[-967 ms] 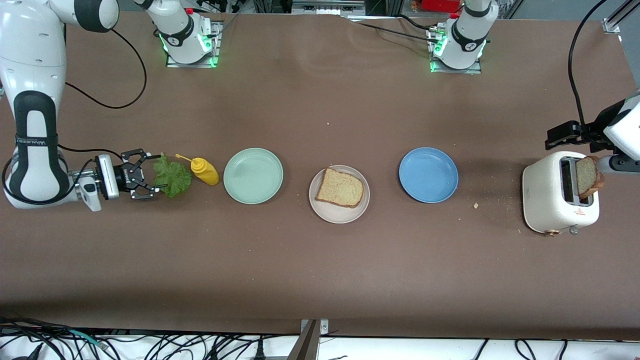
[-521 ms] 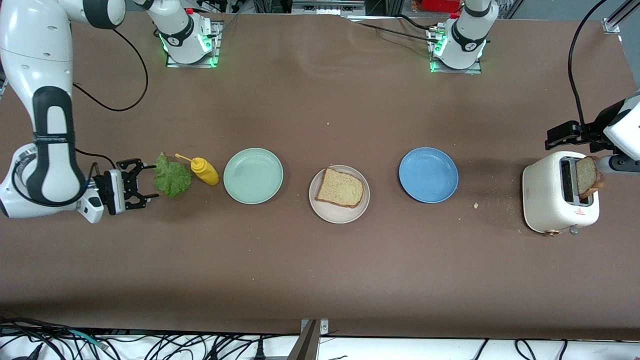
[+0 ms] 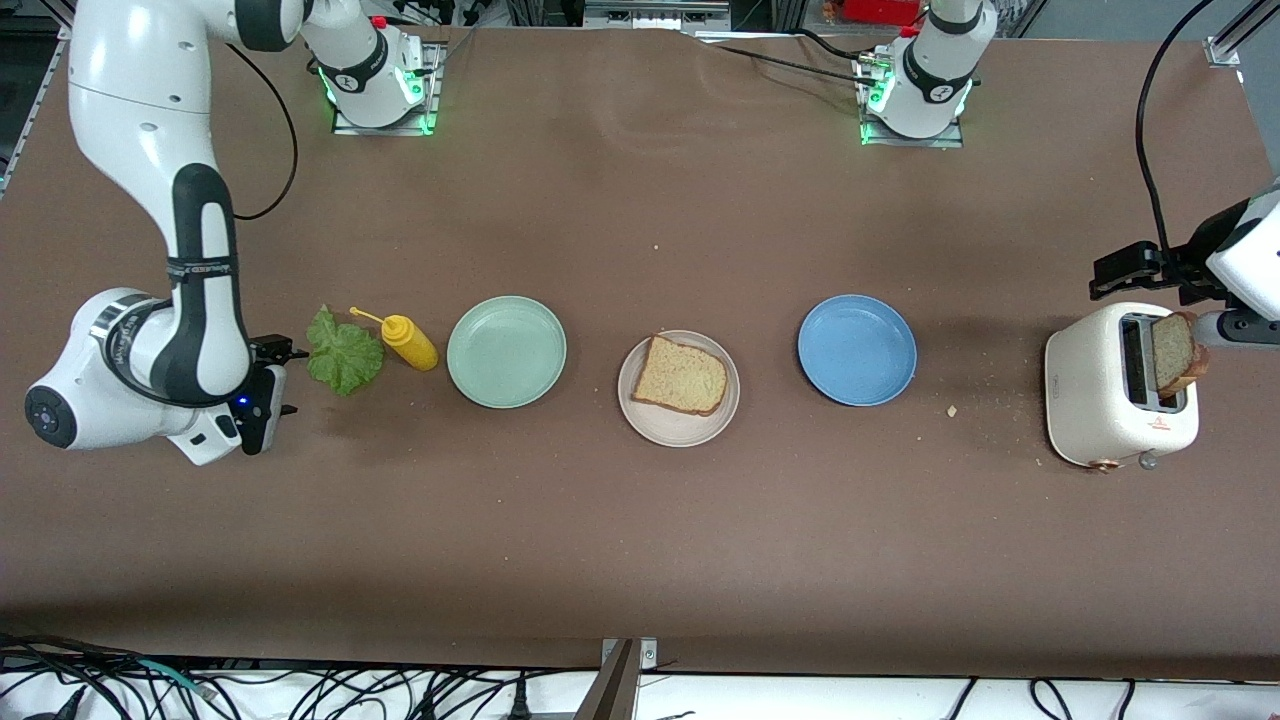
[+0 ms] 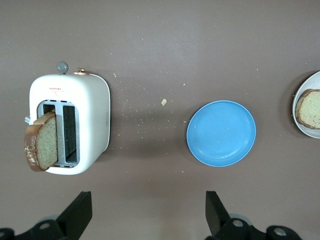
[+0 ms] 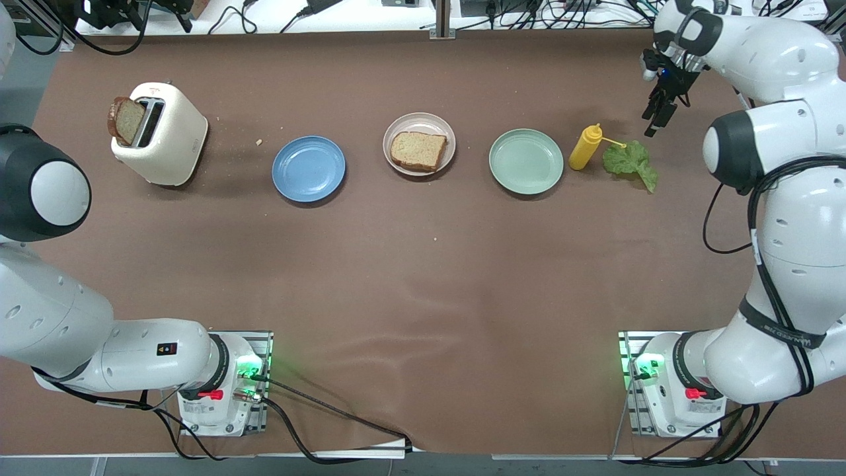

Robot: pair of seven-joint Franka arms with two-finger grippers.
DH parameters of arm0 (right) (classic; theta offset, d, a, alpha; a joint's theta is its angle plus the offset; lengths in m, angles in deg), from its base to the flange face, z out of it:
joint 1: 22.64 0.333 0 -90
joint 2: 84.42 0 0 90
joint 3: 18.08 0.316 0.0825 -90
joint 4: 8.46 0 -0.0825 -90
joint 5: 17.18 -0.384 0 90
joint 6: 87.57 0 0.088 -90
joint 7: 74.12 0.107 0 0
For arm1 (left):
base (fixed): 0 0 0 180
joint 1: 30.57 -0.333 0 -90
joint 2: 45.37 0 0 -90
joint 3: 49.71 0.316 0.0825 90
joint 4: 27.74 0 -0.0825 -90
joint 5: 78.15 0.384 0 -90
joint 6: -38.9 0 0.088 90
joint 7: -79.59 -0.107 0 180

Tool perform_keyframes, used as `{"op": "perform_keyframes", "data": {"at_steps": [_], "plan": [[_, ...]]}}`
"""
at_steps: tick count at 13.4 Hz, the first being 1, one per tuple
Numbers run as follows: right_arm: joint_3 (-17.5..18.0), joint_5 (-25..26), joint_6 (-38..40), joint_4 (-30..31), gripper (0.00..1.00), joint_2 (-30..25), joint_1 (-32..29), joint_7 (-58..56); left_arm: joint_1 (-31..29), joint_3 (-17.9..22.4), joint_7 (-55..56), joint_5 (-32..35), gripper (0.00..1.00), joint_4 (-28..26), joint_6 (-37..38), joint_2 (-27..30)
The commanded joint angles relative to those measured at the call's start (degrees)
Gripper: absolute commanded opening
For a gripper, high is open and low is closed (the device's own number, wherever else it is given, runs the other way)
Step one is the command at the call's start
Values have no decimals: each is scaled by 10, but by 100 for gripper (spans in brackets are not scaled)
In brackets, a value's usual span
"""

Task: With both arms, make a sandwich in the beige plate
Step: 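Grasp the green lettuce leaf with the right gripper and lift it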

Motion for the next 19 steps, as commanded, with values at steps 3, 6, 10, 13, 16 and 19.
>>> {"op": "perform_keyframes", "data": {"at_steps": [3, 6, 10, 13, 16, 19], "plan": [[-25, 14, -68, 70, 99, -5, 58, 24, -1, 1, 2, -15, 100, 6, 9, 4], [-34, 13, -72, 88, 99, -5, 63, 41, -1, 1, 1, -15, 100, 6, 9, 4], [-38, 11, -72, 136, 97, -20, 63, 59, -1, 1, 1, -14, 100, 6, 9, 4], [-37, 8, -72, 138, 82, -23, 63, 60, -1, 1, 1, -14, 100, 6, 9, 4], [-37, -1, -67, 138, 69, -23, 63, 60, -1, 1, 1, -15, 100, 6, 9, 4], [-37, -2, -68, 142, 44, -23, 63, 62, -1, 1, 1, -15, 100, 6, 9, 4]]}}
